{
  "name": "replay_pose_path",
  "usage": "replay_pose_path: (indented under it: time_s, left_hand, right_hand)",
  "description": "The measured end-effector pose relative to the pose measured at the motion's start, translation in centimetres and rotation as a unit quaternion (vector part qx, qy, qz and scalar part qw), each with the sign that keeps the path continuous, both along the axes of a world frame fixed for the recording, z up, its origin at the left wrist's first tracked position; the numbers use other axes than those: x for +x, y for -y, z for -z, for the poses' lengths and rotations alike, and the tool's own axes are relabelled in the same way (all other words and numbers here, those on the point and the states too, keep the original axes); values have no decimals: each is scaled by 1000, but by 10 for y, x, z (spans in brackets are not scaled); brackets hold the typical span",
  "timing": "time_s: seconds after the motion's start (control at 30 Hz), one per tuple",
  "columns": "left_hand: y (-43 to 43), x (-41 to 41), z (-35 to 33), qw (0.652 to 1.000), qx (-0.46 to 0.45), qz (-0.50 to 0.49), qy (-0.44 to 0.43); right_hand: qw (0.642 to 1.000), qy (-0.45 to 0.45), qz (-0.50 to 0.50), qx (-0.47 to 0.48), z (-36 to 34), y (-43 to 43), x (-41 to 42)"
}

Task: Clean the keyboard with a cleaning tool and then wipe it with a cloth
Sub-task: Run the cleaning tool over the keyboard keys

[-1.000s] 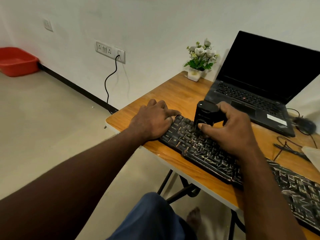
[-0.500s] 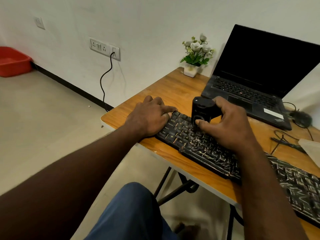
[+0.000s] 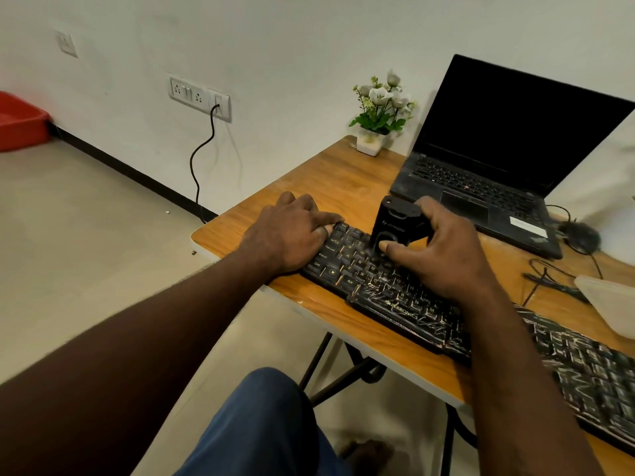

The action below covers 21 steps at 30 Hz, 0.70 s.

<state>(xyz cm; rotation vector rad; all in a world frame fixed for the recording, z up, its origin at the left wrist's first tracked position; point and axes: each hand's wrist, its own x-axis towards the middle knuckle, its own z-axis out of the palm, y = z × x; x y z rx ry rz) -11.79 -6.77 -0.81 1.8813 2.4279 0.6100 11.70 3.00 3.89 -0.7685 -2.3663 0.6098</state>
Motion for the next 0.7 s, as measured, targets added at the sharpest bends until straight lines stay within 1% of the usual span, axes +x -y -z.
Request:
replay_pose_path:
  time_s: [0.03, 0.07, 0.1, 0.17, 0.2, 0.23, 0.3, 0.37, 0.47, 0.5, 0.6, 0.7]
  left_hand:
    - [0, 0, 0, 1000, 0, 0, 1]
    - [0, 1, 0, 1000, 1, 1, 2]
    - [1, 1, 0, 1000, 1, 1, 1]
    - [1, 1, -1, 1000, 1, 1, -2]
    - [1, 1, -1, 1000, 1, 1, -2]
    - [1, 1, -1, 1000, 1, 1, -1]
    - [1, 1, -1, 1000, 1, 0, -2]
    - [1, 1, -1, 1000, 0, 0, -4]
    - [0, 1, 0, 1000, 1, -3, 4]
    - [-1, 1, 0, 1000, 2, -4, 4]
    - [-1, 1, 1, 1000, 0, -5, 2]
    - [0, 2, -2, 1000, -7, -7, -6]
  right_hand:
    - [999, -5, 33, 20, -1, 0, -1]
    - [999, -10, 45, 25, -2, -1, 0]
    - [999, -17, 35, 15, -3, -2, 1]
    - [1000, -15, -16, -21, -3, 1, 1]
    - [999, -8, -33, -20, -3, 3, 0]
    - [1000, -2, -29, -6, -1, 4, -2]
    - [999, -6, 24, 36, 0, 2, -7]
    - [998, -14, 49, 43, -2, 1, -8]
    - [1000, -13, -10, -13, -2, 6, -9]
    - [1000, -9, -15, -9, -1, 8, -9]
    - [1000, -6, 13, 24, -1, 7, -14]
    - [999, 14, 2, 43, -2, 10, -27]
